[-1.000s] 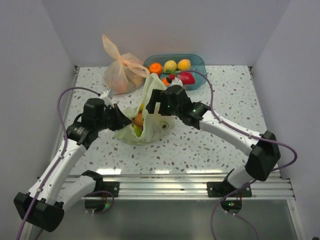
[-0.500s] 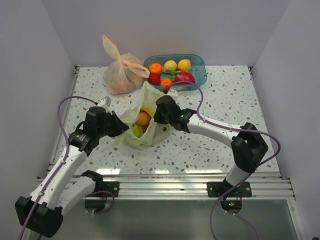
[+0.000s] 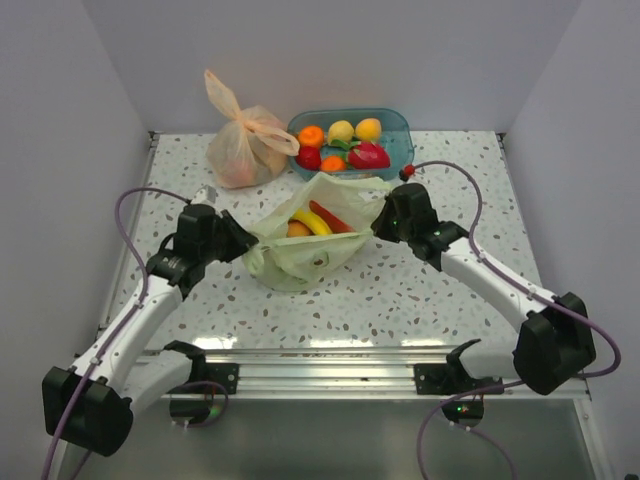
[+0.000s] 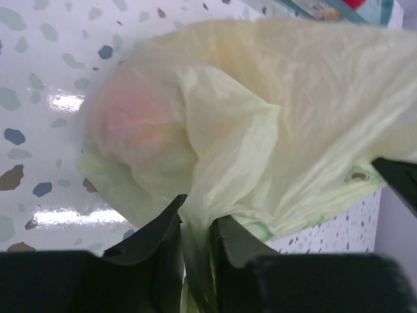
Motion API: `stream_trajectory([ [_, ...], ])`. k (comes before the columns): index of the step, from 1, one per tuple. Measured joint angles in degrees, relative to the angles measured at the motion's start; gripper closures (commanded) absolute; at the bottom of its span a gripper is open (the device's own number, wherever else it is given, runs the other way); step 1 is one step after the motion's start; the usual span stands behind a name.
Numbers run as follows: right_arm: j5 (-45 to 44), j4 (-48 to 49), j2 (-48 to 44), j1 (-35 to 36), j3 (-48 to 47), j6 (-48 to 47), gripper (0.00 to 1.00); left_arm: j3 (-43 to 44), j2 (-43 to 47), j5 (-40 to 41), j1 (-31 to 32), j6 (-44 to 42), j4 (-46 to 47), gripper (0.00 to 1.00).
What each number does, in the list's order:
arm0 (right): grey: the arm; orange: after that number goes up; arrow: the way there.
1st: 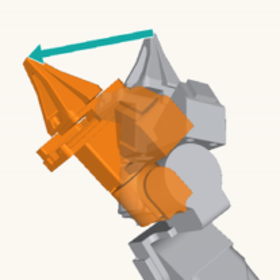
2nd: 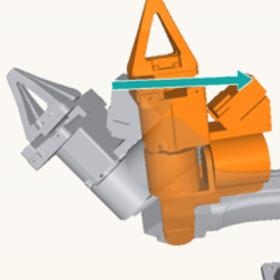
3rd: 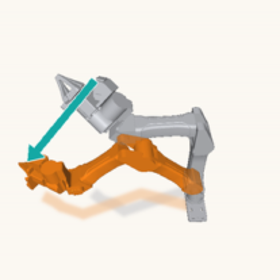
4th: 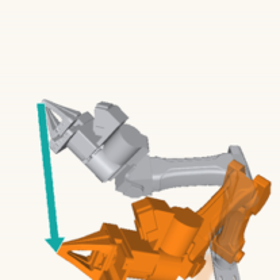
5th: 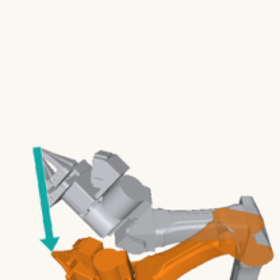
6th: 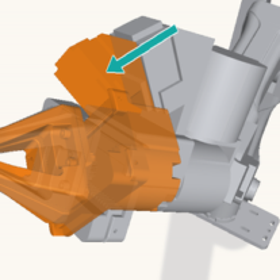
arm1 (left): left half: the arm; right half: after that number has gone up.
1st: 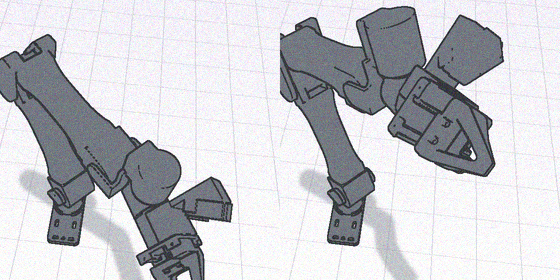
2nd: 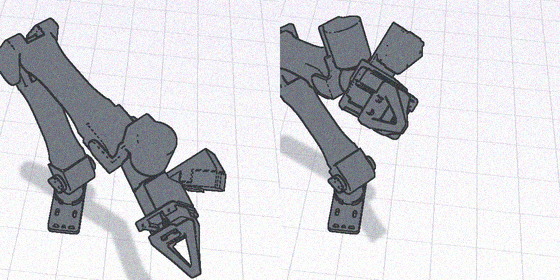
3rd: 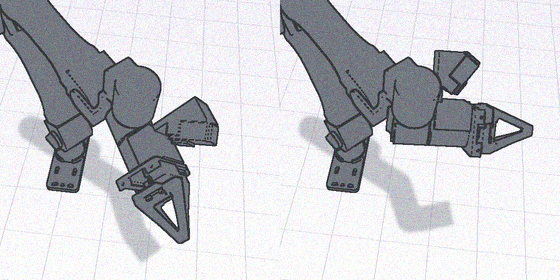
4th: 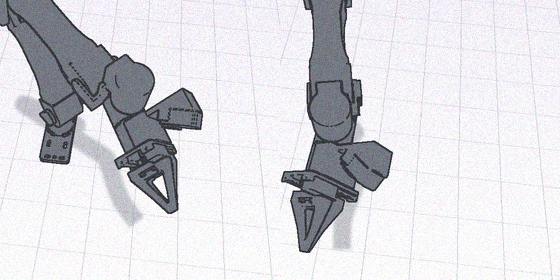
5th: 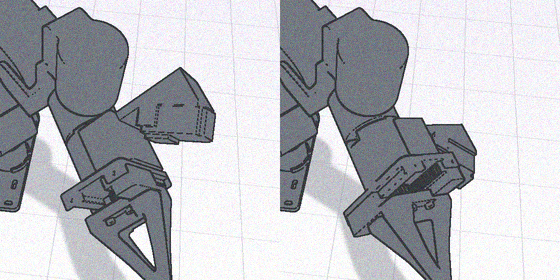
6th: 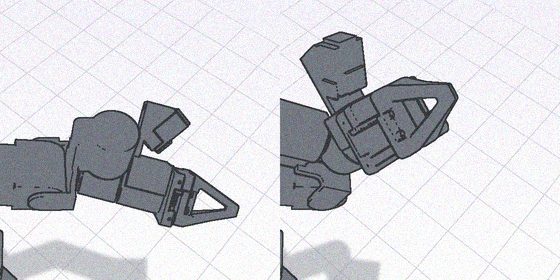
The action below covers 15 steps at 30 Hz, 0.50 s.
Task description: Untie the knot of the plastic bag and take out the fruit
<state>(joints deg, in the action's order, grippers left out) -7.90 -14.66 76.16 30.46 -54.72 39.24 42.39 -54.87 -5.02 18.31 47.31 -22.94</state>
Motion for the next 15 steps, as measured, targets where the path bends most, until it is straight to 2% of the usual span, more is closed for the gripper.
stream_trajectory([
  [2,-0.6,-1.6,-0.9,-1.7,0.5,-2.3,1.0,0.7,-1.2,1.3,-1.8,0.2,0.1,0.61],
  [3,-0.8,-2.5,-1.2,-2.4,1.0,-3.4,1.0,1.1,-2.0,1.8,-2.4,0.6,0.3,0.5],
  [4,-1.1,-3.2,-1.5,-3.0,1.6,-4.1,1.0,1.3,-2.7,1.9,-2.9,0.9,0.7,0.46],
  [7,-1.5,-5.3,-2.1,-3.5,3.1,-5.6,1.0,1.5,-4.5,1.1,-3.2,1.8,2.6,0.42],
  [8,-1.6,-5.7,-2.3,-3.5,3.5,-6.1,1.0,1.5,-5.0,0.7,-3.2,2.0,3.0,0.43],
  [9,-1.6,-6.1,-2.5,-3.5,3.7,-6.5,1.0,1.5,-5.5,0.2,-3.2,2.2,3.6,0.51],
  [12,-1.9,-7.0,-3.0,-3.4,3.7,-7.5,1.0,1.4,-6.3,-0.6,-3.2,3.1,5.2,0.65],
  [14,-2.1,-7.4,-3.2,-3.8,3.7,-7.9,1.0,1.0,-6.4,-0.5,-3.2,2.9,5.9,0.67],
  [15,-2.0,-7.6,-3.4,-4.3,3.8,-8.0,1.0,0.9,-6.6,-0.4,-3.5,2.7,6.0,0.72],
])
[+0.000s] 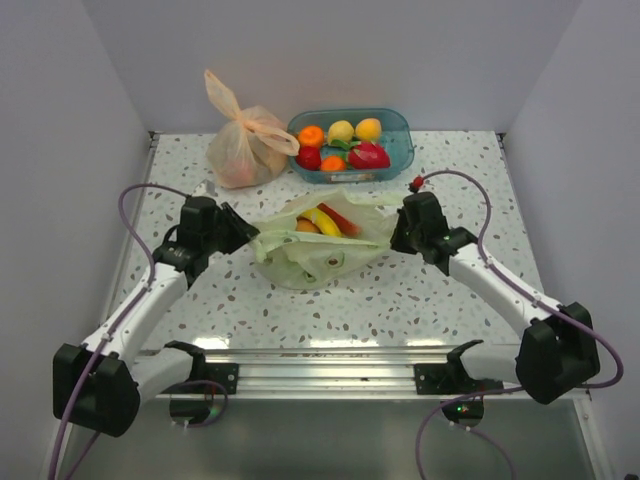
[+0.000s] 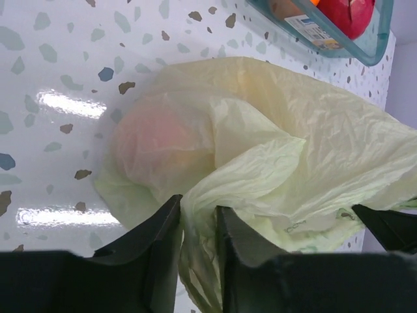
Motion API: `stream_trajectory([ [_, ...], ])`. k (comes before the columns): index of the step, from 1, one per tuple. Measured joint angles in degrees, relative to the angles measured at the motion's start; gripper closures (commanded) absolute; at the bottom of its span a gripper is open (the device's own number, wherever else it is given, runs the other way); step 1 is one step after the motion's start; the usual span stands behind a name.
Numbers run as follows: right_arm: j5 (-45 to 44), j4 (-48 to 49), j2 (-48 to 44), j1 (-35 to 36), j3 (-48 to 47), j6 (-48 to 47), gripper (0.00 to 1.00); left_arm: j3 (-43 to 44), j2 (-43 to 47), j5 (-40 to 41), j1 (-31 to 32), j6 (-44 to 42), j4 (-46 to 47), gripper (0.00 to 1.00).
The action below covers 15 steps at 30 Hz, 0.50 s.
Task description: Untie the knot of the plastic bag and take out the fruit
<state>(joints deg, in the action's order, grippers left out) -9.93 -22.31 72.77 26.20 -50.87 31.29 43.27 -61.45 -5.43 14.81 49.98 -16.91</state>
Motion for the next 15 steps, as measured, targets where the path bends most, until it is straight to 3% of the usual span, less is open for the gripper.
stream_trajectory([
  [5,1.1,-1.6,-0.7,-7.1,2.4,0.2,1.0,0.0,-3.8,0.5,-4.7,-2.3,0.3,0.82],
  [7,2.2,-3.2,-0.6,-9.4,2.6,0.2,1.0,0.0,-6.5,-0.2,-7.7,-3.3,0.3,0.82],
  [10,4.2,-4.3,-0.7,-9.8,2.6,-0.8,0.97,0.0,-10.0,-1.5,-9.9,-5.0,0.2,0.72],
  [11,5.0,-4.6,-0.7,-9.6,2.6,-1.4,0.81,0.0,-10.5,-2.2,-10.1,-5.6,0.2,0.62],
  [13,5.6,-6.1,-0.9,-8.7,2.1,-2.3,0.59,0.2,-10.7,-3.7,-10.3,-6.6,0.1,0.47],
  [14,5.8,-7.2,-1.0,-8.2,1.5,-3.1,0.46,0.7,-10.5,-4.6,-10.3,-7.1,-0.1,0.32],
  [15,6.0,-8.6,-1.1,-7.6,0.6,-3.9,0.29,1.5,-10.4,-5.3,-10.3,-7.9,-0.4,0.23],
])
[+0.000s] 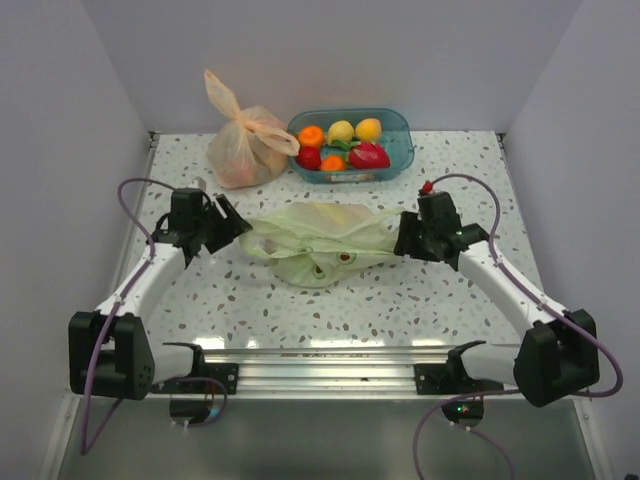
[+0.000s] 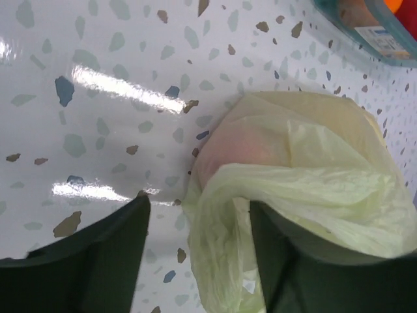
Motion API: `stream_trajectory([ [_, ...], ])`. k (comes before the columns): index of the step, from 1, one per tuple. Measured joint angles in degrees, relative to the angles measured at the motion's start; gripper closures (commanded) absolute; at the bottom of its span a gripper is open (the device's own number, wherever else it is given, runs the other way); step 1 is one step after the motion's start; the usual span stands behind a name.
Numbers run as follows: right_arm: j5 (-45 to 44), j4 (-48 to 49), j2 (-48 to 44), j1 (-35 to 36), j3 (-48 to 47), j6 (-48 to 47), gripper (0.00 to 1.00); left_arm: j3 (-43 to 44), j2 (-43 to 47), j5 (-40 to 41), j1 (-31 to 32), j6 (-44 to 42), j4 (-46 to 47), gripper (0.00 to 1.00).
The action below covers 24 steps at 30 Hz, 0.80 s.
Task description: Untie the knot of the plastic bag and take out the fruit
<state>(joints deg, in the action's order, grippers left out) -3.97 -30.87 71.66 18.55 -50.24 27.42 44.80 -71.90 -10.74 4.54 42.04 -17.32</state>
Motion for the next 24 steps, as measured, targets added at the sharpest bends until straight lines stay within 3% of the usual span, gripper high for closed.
stream_trajectory([
  [2,-0.1,-2.7,-0.6,1.6,-2.4,-1.9,0.16,2.7,0.4,-1.2,0.0,-1.1,-1.4,0.05],
  [4,-0.7,-5.6,-1.9,3.8,-5.9,-3.5,0.07,5.9,1.6,-1.7,0.0,-1.9,-3.2,0.0],
  [10,-2.4,-12.7,-5.4,9.7,-18.2,-10.0,0.04,14.4,10.3,-0.2,1.3,-3.1,-9.9,0.0],
  [15,-0.3,-15.1,-5.3,11.2,-25.9,-17.3,0.04,17.3,16.3,3.7,7.6,-2.1,-14.4,0.02],
  [24,3.4,-13.2,9.6,17.4,-33.4,-33.2,0.03,15.8,14.1,6.4,19.4,3.7,-14.8,0.02],
])
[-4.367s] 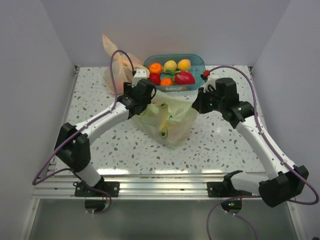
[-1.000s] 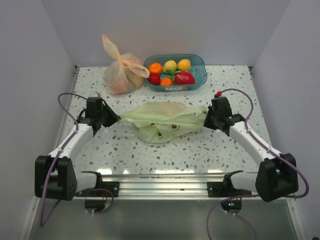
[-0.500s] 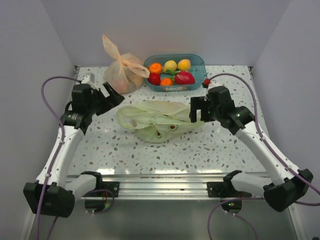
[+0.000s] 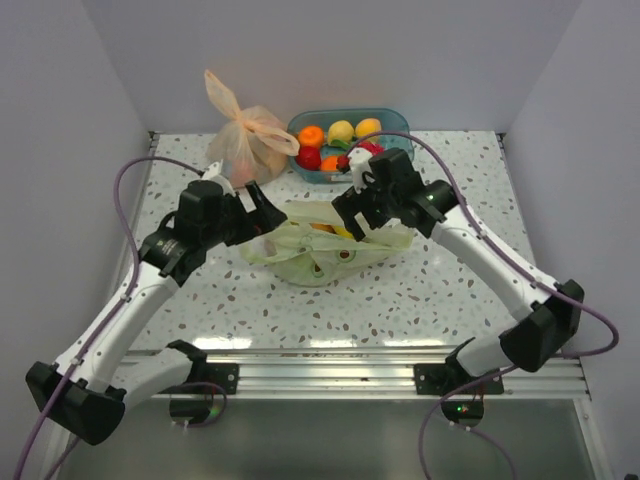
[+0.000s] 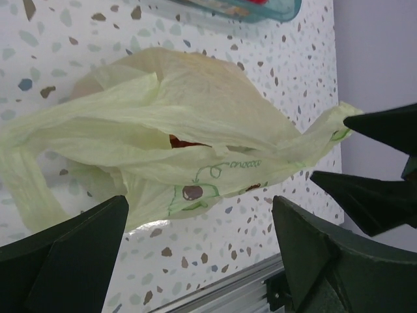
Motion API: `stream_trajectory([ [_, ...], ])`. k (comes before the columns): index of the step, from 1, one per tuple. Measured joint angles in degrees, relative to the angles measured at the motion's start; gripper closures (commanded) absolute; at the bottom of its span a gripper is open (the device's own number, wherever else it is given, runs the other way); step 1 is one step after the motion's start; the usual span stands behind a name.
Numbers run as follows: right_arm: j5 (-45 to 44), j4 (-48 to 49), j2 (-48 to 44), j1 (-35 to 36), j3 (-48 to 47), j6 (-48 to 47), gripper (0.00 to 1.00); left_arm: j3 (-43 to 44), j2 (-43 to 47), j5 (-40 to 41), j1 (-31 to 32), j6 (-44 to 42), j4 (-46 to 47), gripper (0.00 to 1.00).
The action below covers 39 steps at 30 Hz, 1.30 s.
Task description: Untie the knot of the plastic bag and take out the fruit
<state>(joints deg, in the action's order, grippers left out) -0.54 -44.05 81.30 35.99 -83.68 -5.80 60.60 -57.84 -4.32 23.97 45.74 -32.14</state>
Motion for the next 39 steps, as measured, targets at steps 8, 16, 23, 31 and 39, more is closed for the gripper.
stream_trajectory([
  [8,1.6,3.1,12.9,0.1,-0.3,-7.1,0.17,-1.6,-7.4,2.9,8.3,3.2,2.2,0.01],
  [16,0.0,6.4,14.4,0.0,-0.3,-7.6,1.0,-4.7,-8.9,5.2,11.5,5.1,4.9,0.0],
  [23,-2.9,9.1,12.1,-0.8,0.7,-2.3,1.0,-5.2,-10.5,8.1,11.7,7.4,5.3,0.0],
  [31,-2.7,11.2,7.5,-1.3,2.4,2.1,1.0,-5.2,-14.1,12.0,11.7,13.0,7.5,0.0],
  [39,-1.4,11.8,6.5,-1.3,5.6,3.0,1.0,-5.9,-16.7,16.8,11.7,19.0,11.3,0.19],
])
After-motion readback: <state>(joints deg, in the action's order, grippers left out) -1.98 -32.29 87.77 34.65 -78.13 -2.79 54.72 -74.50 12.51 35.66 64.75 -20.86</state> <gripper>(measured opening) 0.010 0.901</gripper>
